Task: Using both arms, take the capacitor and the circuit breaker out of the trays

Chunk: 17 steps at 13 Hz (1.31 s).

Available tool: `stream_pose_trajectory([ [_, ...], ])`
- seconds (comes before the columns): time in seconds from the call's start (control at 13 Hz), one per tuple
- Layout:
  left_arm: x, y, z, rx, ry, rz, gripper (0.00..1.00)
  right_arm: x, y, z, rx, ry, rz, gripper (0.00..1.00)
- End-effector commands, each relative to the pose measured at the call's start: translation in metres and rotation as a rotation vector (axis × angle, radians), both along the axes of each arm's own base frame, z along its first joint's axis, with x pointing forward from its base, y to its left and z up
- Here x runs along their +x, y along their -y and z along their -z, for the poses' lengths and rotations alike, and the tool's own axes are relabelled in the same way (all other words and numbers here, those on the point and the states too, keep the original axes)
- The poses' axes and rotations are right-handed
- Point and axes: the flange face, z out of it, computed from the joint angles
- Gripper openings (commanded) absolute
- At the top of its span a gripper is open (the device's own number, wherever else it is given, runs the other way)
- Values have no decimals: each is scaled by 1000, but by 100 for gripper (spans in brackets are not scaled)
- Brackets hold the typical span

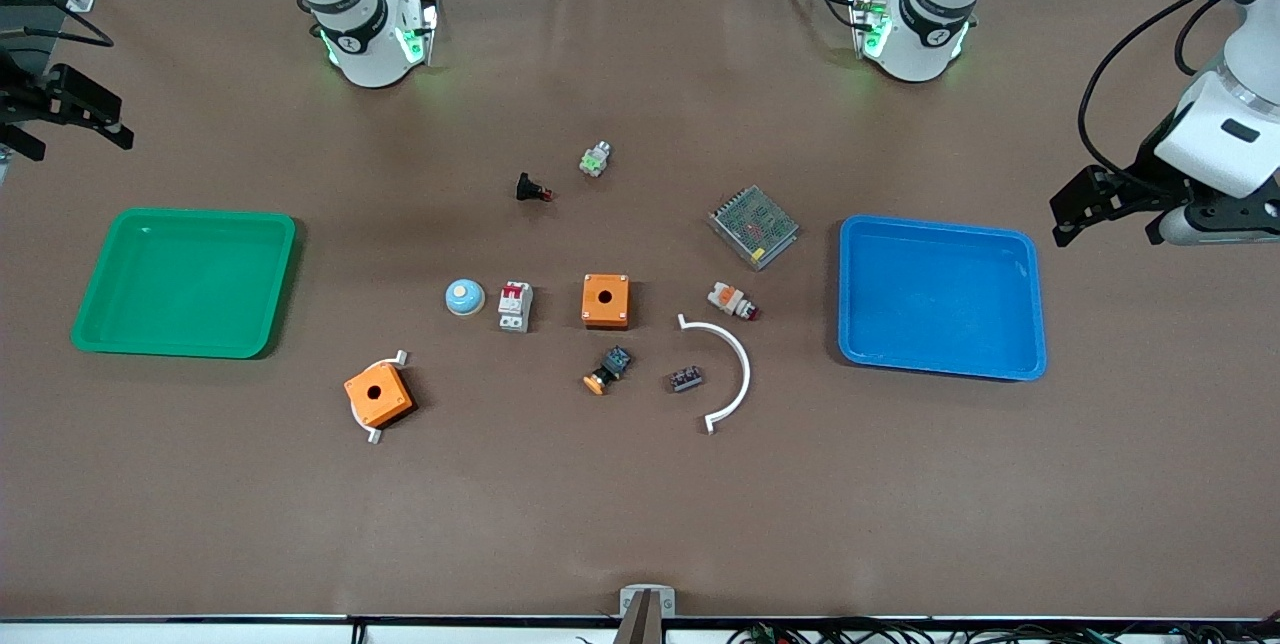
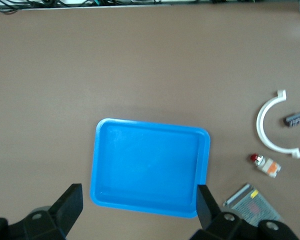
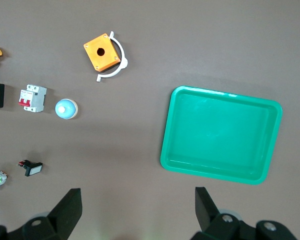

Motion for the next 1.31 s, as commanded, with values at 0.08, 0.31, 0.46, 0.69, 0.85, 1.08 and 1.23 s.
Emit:
stream_pose_trajectory([
  [0.08, -3, -4, -14, 12, -21, 86, 100, 5, 0, -4, 4, 12, 26, 100],
  [0.31, -2, -6, -17, 12, -29, 76, 100, 4, -3, -4, -1, -1, 60, 100],
  [0.46, -4, -7, -19, 12, -35, 69, 100, 5, -8, -5, -5, 1, 52, 100],
  [0.69, -3, -7, -26, 1, -20, 50, 100, 5, -6, -4, -4, 0, 62, 100],
  [0.85, -2, -6, -27, 6, -16, 53, 100, 5, -6, -5, -3, 3, 62, 100],
  [1.08, -2, -3, -31, 7, -8, 57, 100, 5, -9, -6, 4, 8, 59, 100],
  [1.23, -2, -3, -30, 7, -10, 57, 100, 4, -10, -5, 4, 3, 58, 100],
])
